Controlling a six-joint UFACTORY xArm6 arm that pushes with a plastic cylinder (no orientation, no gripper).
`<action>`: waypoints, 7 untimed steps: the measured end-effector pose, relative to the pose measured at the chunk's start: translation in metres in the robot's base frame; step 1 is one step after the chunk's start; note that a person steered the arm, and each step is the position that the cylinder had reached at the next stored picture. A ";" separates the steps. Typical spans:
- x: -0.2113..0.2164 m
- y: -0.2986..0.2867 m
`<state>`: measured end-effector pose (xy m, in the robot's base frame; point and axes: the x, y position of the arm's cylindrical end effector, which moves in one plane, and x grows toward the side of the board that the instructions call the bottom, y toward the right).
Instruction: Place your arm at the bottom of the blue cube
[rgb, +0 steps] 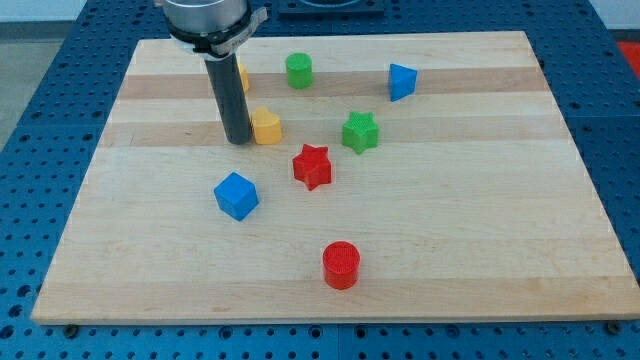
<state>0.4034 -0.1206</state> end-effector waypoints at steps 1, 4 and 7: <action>0.037 -0.011; 0.099 -0.086; 0.203 -0.080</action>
<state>0.6064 -0.2002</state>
